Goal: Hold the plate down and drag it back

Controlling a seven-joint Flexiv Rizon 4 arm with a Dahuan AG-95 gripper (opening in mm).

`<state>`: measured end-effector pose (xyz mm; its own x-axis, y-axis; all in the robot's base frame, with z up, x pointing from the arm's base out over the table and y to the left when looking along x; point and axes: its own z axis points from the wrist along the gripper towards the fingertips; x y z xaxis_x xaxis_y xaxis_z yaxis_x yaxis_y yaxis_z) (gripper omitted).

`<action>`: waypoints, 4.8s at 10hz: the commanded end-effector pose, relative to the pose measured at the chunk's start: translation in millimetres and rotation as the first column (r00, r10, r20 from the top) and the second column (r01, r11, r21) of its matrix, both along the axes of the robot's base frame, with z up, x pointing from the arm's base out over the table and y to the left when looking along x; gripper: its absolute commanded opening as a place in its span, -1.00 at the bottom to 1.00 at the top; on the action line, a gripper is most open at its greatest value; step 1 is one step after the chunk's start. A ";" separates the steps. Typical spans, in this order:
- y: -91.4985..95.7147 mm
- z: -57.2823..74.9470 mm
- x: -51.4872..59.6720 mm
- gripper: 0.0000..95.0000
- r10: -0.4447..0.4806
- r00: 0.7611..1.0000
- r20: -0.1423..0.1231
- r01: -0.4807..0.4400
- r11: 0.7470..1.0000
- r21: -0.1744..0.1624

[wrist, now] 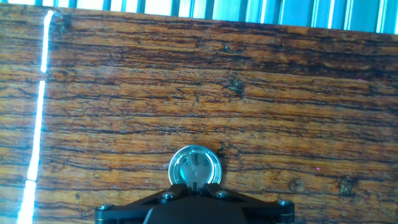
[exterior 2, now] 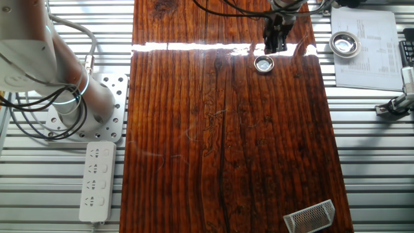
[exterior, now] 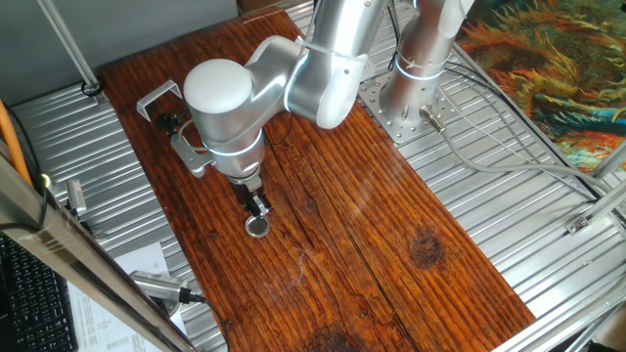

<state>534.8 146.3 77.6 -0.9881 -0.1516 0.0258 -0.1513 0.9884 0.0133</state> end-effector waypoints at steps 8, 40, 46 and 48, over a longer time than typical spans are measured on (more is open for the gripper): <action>0.8 0.7 1.0 -1.00 0.004 1.000 0.000 -0.004 1.000 0.002; -101.5 24.5 -16.5 -1.00 -0.101 0.992 0.075 0.100 0.995 0.015; -102.5 21.4 -15.6 -1.00 -0.071 0.991 0.114 0.076 0.996 -0.040; -102.6 21.3 -15.6 -1.00 -0.072 0.990 0.119 0.076 0.996 -0.037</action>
